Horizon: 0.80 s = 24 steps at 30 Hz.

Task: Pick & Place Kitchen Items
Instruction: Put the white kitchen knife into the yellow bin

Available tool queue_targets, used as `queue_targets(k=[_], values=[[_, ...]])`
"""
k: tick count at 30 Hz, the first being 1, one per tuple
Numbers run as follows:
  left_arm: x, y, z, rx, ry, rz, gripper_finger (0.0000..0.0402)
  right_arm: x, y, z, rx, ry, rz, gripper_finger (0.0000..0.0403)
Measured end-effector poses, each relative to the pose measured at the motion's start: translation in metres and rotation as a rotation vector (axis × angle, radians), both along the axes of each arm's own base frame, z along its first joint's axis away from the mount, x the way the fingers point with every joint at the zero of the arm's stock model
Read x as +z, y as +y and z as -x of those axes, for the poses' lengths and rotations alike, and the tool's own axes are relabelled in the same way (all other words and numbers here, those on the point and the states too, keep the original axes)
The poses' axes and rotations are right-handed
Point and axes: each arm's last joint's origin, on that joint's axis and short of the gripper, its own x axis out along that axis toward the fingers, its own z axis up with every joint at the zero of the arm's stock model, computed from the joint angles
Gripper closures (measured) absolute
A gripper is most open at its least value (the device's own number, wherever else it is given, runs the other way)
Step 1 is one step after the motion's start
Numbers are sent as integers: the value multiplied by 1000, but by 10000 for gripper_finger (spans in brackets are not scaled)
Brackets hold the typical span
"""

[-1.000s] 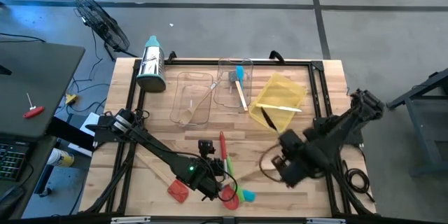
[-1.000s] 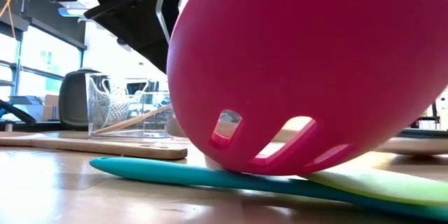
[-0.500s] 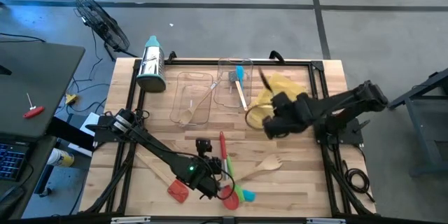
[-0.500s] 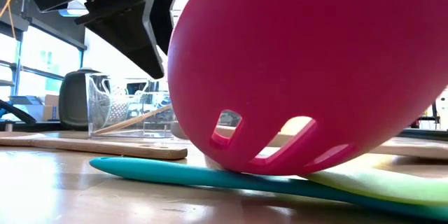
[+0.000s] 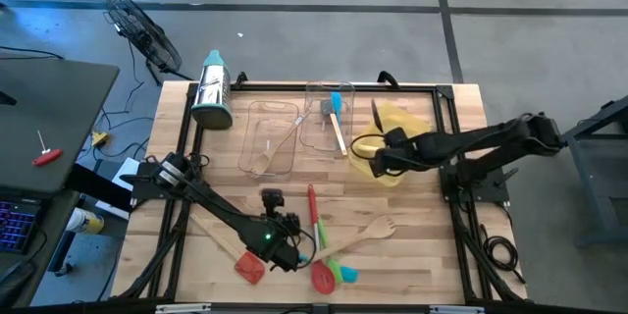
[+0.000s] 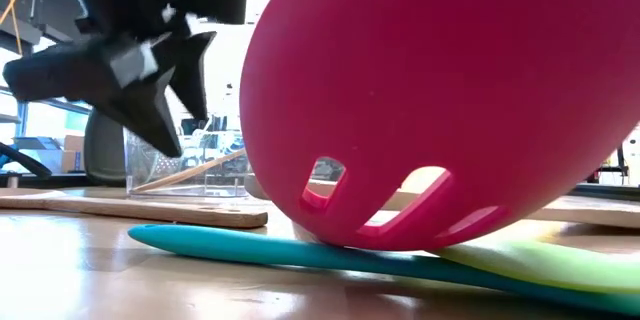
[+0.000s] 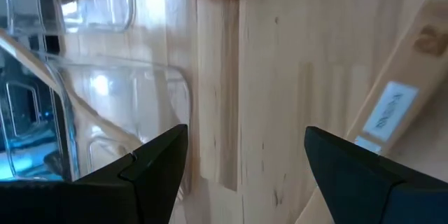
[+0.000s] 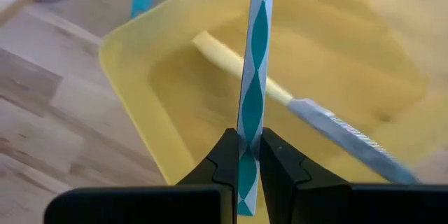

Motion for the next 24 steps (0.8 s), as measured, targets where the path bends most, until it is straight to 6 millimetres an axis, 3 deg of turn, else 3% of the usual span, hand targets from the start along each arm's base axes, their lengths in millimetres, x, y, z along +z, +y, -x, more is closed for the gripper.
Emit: queue_targets(k=[8, 15, 24], values=[[-8, 2, 3, 3, 9, -8, 119, -28, -8, 5, -25, 59, -53, 379], [-8, 6, 0, -11, 7, -32, 119, -36, -21, 12, -80, 94, -38, 379], [-8, 6, 0, -7, 13, -19, 119, -36, -44, 16, -115, 140, 107, 379]])
